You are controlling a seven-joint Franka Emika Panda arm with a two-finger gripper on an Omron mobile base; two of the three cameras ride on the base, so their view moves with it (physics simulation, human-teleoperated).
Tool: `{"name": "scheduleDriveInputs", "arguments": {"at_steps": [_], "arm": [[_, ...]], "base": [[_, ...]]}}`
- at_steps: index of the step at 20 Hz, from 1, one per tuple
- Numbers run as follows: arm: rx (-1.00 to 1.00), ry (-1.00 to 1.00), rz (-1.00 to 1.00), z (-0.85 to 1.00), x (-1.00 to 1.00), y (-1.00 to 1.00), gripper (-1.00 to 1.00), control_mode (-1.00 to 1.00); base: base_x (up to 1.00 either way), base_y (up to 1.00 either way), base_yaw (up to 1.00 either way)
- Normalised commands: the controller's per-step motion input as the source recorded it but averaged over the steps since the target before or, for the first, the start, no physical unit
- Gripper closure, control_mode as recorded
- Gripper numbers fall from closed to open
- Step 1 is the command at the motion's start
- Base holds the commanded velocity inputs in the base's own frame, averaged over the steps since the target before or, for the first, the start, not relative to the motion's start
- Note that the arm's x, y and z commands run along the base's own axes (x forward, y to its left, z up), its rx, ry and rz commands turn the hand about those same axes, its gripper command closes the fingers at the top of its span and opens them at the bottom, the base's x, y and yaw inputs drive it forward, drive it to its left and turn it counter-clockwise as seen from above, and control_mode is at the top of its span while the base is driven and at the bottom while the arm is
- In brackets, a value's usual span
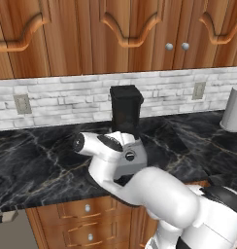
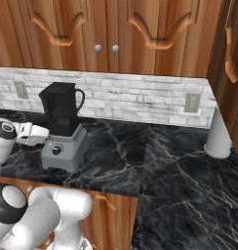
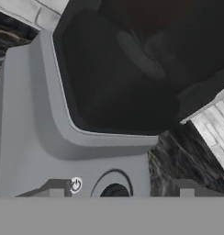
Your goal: Open the blender lid, put the tangerine in the blender, close the lid, and start the blender.
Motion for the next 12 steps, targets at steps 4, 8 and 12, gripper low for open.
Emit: {"name": "scheduleDriveInputs", "arguments": {"at_steps": [4, 8, 12], "arm": [[0.0, -0.1, 0.0, 0.64, -0.62, 0.0, -1.0, -1.0], [0.0, -0.1, 0.0, 0.74, -0.42, 0.0, -1.0, -1.0], [0.0, -0.1, 0.0, 0.59, -0.35, 0.0, -1.0, -1.0]], "base": [[0.0, 0.0, 0.0], [0.0, 0.0, 0.0], [0.0, 0.0, 0.0]]}}
